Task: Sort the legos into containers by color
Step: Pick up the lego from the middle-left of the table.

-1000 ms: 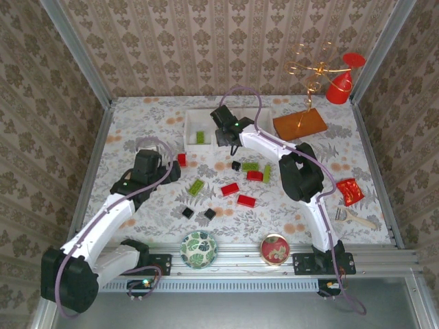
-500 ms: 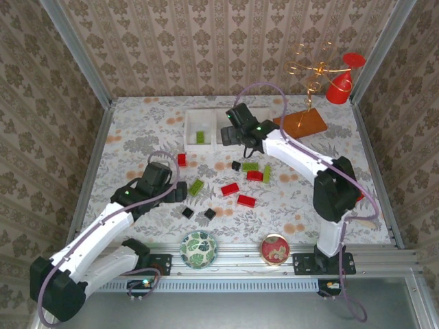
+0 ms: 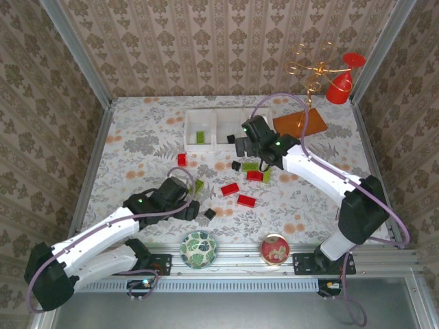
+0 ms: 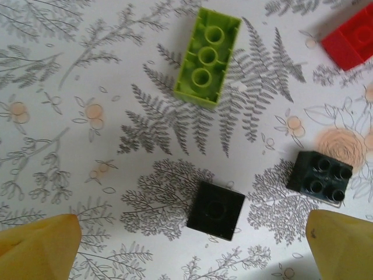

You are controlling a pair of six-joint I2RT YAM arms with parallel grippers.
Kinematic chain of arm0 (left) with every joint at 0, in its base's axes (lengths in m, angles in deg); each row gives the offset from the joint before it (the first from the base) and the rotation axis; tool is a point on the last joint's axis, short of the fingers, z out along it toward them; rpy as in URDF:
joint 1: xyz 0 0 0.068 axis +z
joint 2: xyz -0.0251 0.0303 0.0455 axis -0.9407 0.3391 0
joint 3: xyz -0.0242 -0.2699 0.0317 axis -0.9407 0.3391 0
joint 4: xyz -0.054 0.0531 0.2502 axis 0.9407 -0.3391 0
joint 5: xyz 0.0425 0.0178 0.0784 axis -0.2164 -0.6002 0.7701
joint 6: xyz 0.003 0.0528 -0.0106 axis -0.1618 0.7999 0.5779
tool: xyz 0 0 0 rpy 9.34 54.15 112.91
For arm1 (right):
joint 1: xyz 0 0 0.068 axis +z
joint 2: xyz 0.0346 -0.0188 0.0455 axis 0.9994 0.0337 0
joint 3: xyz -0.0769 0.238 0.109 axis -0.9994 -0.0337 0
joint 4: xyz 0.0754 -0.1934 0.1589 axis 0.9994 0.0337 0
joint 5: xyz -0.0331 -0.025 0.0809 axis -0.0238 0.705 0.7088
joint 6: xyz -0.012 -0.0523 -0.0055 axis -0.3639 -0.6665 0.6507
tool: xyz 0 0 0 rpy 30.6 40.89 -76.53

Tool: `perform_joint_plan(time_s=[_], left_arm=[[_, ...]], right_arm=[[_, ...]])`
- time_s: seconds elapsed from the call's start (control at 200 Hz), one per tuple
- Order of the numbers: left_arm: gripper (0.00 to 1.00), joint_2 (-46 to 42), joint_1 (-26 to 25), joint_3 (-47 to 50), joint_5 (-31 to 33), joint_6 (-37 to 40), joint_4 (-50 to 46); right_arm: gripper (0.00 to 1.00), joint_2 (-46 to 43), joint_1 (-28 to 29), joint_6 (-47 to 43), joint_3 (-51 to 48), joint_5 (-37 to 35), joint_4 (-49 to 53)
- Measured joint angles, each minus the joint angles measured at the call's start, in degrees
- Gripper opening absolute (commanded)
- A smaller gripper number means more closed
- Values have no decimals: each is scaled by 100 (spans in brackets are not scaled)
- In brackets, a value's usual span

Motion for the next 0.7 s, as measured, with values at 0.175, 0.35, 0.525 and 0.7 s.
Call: perform_joint_plan(time_s=[0.175, 0.35, 0.525, 0.7], left_arm=[[100, 308, -431, 31, 55, -66, 20], [100, 627, -667, 31, 181, -140, 15], [99, 761, -750, 31, 245, -179, 24], [98, 940, -758, 31, 240, -197, 28]], right_arm=[[100, -431, 0, 109, -378, -131, -4], [100, -708, 0, 179, -599, -229, -4], [100, -835, 0, 240, -647, -302, -13], [100, -898, 0, 260, -671, -319, -22]])
